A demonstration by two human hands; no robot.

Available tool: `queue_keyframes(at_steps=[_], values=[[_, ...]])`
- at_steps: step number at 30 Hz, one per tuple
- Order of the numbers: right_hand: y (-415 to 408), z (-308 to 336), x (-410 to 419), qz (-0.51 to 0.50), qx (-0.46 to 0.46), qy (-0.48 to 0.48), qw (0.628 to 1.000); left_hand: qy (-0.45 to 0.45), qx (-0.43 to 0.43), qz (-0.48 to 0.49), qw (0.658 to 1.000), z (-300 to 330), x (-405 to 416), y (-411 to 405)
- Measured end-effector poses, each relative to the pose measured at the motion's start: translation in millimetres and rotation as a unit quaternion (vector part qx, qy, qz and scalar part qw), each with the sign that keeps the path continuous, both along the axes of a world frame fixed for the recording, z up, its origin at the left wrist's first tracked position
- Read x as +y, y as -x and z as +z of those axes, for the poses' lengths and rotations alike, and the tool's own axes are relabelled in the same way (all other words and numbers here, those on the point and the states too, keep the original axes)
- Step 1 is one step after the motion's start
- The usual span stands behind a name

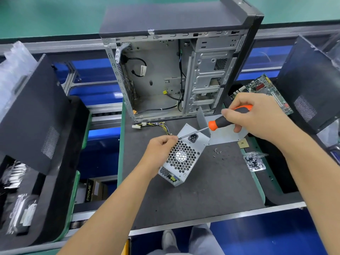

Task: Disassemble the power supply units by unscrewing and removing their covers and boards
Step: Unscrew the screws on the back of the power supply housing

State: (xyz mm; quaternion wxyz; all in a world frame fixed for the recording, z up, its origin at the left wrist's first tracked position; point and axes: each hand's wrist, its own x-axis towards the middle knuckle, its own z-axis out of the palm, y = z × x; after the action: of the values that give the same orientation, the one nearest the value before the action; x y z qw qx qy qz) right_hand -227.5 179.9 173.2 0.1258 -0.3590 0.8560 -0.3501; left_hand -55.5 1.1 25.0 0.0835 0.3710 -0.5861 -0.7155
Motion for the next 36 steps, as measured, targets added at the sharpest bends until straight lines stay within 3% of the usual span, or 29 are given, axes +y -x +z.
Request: queue_keyframes(at_steps=[24, 30, 36], values=[[1, -30, 14, -0.055, -0.083, 0.047, 0.994, 0.011, -0.012, -0.001, 1.000, 6, 4, 1], [-1, -1, -2, -0.001, -0.004, -0.001, 1.000, -0.018, -0.008, 0.006, 1.000, 9, 4, 1], [-24, 36, -60, 0.064, 0.177, -0.024, 0.982, -0.059, 0.004, 0.028, 0.998, 7, 4, 0]])
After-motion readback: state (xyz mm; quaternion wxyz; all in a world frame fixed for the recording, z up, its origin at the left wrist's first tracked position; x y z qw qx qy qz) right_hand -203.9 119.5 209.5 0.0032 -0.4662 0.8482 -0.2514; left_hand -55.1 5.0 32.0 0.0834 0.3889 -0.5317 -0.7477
